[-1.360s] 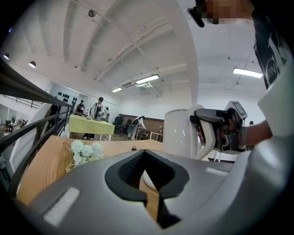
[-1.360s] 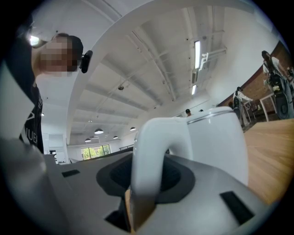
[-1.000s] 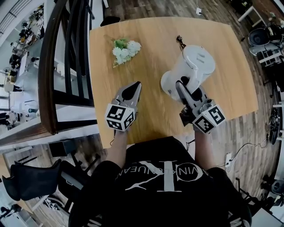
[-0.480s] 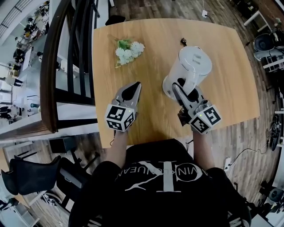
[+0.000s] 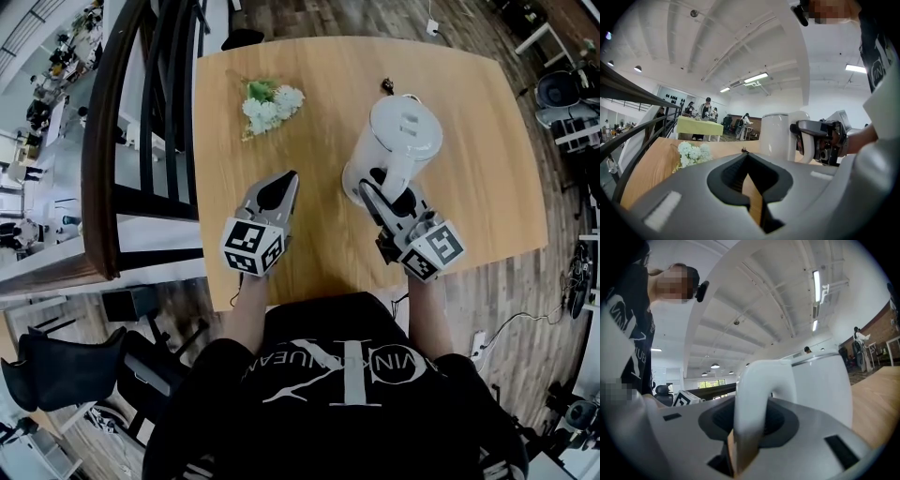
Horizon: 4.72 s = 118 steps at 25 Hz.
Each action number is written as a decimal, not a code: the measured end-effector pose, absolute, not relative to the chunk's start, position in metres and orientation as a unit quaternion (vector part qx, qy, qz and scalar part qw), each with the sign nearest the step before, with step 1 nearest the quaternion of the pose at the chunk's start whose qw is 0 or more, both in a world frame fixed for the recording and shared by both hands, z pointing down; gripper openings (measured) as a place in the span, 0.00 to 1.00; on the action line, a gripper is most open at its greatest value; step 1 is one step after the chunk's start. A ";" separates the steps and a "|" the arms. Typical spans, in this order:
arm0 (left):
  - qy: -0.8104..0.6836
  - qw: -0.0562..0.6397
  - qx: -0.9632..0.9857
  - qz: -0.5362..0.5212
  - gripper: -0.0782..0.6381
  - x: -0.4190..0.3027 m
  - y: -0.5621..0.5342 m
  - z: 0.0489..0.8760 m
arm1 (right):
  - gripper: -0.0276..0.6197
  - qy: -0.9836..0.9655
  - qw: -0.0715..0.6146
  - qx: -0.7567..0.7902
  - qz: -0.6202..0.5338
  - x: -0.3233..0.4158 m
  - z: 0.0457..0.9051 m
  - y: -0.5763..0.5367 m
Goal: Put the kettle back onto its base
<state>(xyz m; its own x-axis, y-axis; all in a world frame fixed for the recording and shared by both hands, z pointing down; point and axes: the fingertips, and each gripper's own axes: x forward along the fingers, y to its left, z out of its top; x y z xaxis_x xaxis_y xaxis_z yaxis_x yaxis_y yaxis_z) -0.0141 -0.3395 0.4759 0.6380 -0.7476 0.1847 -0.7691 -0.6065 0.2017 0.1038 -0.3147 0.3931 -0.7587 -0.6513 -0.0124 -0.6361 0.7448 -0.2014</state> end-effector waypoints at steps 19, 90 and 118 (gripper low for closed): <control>-0.416 0.135 0.899 0.039 0.11 -0.007 -0.343 0.477 | 0.23 0.888 0.011 -0.451 -0.085 0.099 0.405 -0.318; -0.417 0.137 0.897 0.051 0.11 0.001 -0.313 0.481 | 0.26 0.964 -0.232 -0.112 -0.061 0.120 0.450 -0.250; -0.436 0.147 0.886 0.049 0.11 0.004 -0.316 0.482 | 0.34 0.960 -0.174 -0.201 -0.088 0.142 0.491 -0.247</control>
